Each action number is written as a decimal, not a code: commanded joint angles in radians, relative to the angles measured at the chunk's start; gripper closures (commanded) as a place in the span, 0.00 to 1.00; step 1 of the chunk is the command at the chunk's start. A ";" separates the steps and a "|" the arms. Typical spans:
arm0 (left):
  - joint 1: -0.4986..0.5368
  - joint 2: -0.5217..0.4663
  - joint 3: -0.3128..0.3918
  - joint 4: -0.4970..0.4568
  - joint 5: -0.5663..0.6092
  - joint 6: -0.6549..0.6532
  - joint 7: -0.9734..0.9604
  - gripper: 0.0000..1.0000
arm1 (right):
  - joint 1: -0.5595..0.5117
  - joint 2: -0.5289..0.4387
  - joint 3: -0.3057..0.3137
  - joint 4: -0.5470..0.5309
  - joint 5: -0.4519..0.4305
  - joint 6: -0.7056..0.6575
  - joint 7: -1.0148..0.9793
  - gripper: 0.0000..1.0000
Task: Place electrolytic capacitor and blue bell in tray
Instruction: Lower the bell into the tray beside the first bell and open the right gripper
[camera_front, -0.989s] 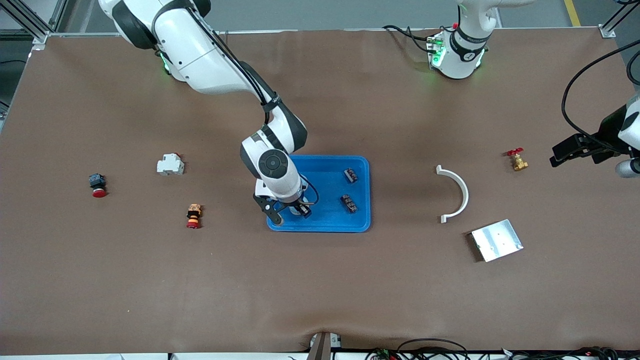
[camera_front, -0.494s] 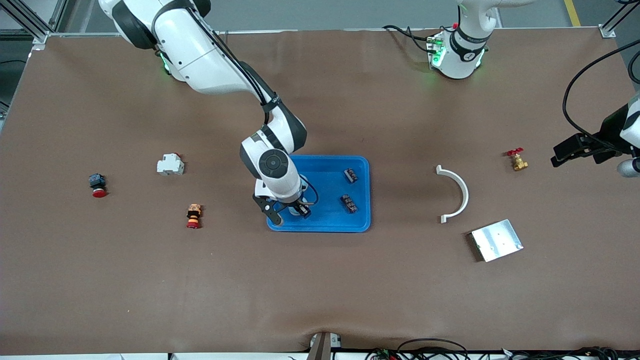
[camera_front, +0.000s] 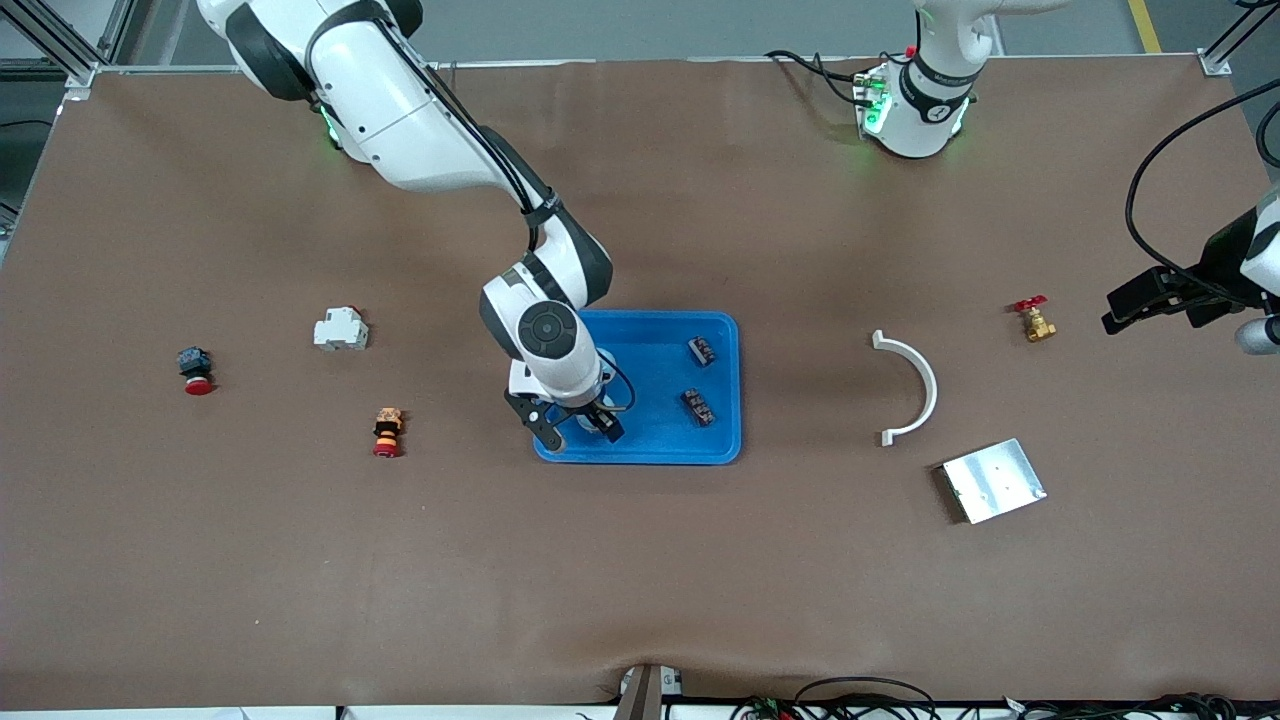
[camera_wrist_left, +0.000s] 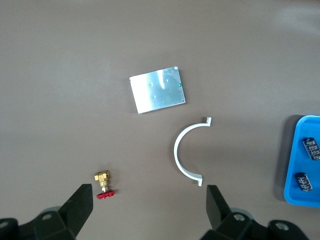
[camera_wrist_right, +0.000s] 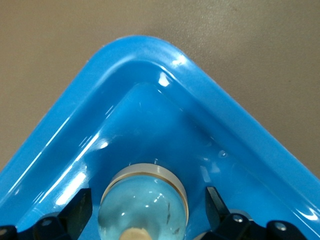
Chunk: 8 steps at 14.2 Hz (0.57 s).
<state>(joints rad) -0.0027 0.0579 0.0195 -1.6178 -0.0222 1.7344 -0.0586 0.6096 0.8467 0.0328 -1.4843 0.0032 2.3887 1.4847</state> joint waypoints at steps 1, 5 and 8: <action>-0.002 0.010 -0.001 0.027 0.022 -0.019 0.009 0.00 | 0.004 0.009 -0.008 0.030 -0.015 -0.013 0.014 0.00; 0.000 0.010 -0.001 0.027 0.022 -0.019 0.011 0.00 | -0.001 0.006 -0.007 0.051 -0.012 -0.025 0.011 0.00; 0.000 0.010 -0.001 0.027 0.021 -0.019 0.013 0.00 | -0.013 0.005 -0.007 0.088 -0.015 -0.098 0.005 0.00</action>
<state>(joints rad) -0.0027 0.0579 0.0195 -1.6173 -0.0221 1.7344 -0.0586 0.6090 0.8466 0.0239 -1.4411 0.0017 2.3459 1.4845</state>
